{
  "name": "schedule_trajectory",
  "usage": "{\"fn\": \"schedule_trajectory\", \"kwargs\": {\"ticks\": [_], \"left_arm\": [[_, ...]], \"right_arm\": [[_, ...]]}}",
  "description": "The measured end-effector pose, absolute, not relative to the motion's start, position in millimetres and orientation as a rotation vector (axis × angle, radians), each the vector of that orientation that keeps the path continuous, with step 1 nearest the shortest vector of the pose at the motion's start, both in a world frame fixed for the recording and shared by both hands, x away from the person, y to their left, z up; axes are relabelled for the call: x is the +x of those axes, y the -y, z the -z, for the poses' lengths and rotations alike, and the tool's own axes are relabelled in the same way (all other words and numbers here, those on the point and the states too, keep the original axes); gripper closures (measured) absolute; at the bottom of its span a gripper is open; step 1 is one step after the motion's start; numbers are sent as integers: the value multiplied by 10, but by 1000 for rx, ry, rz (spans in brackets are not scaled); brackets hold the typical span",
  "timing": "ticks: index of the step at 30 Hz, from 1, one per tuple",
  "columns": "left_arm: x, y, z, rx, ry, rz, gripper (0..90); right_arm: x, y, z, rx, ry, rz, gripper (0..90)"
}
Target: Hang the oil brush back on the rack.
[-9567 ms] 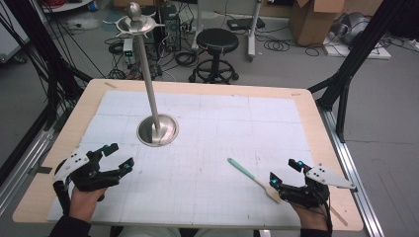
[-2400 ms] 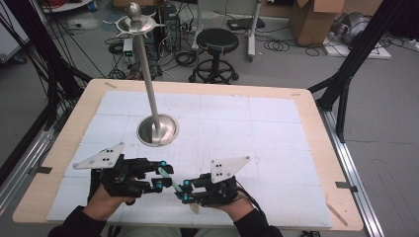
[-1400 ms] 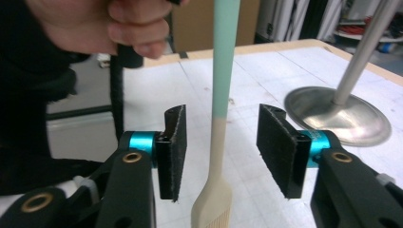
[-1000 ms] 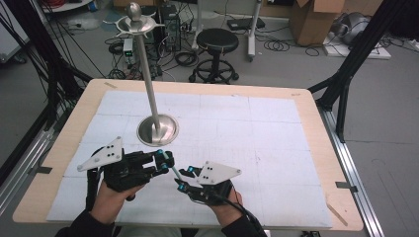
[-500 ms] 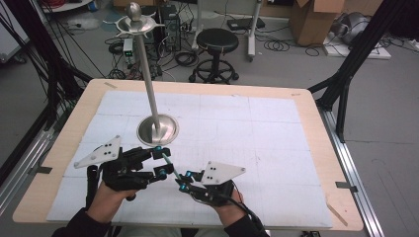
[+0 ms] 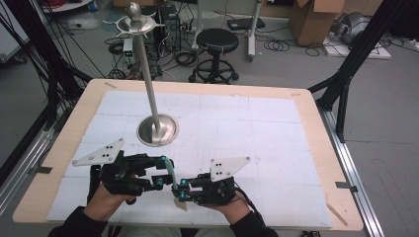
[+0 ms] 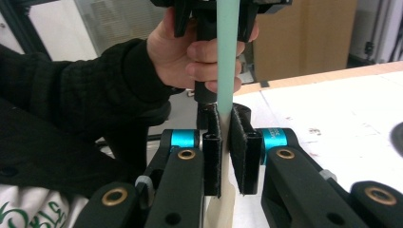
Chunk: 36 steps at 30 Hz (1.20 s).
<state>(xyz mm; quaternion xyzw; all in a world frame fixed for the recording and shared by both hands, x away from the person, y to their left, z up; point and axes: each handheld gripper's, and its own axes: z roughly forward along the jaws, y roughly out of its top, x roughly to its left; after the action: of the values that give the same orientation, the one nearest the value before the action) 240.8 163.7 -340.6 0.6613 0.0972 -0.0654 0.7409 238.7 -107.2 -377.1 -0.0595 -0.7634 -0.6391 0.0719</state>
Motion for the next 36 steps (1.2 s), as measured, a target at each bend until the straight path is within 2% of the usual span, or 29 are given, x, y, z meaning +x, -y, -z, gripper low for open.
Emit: {"fn": "schedule_trajectory", "kwargs": {"ticks": [3,9,15,17,25,28,36], "left_arm": [[2404,-1632,3410,1456,-190,161,624],[2393,-1635,3413,1458,-158,146,793],[2396,-1638,3410,1466,-165,110,819],[2399,-1645,3405,1462,-187,90,821],[2464,-1696,3337,1503,-312,-33,825],[2527,-1737,3272,1500,-374,-80,826],[2755,-1815,2932,1515,-479,-232,827]], "right_arm": [[2389,1059,3776,-152,2281,1912,836],[2393,1054,3776,-128,2267,1912,836],[2398,1053,3778,-138,2273,1910,817],[2397,1066,3770,-202,2280,1935,596],[2362,1350,3660,-465,2505,2024,371],[2318,1504,3621,-654,2660,2020,237],[2287,1850,3609,-943,2847,1999,203]]}}
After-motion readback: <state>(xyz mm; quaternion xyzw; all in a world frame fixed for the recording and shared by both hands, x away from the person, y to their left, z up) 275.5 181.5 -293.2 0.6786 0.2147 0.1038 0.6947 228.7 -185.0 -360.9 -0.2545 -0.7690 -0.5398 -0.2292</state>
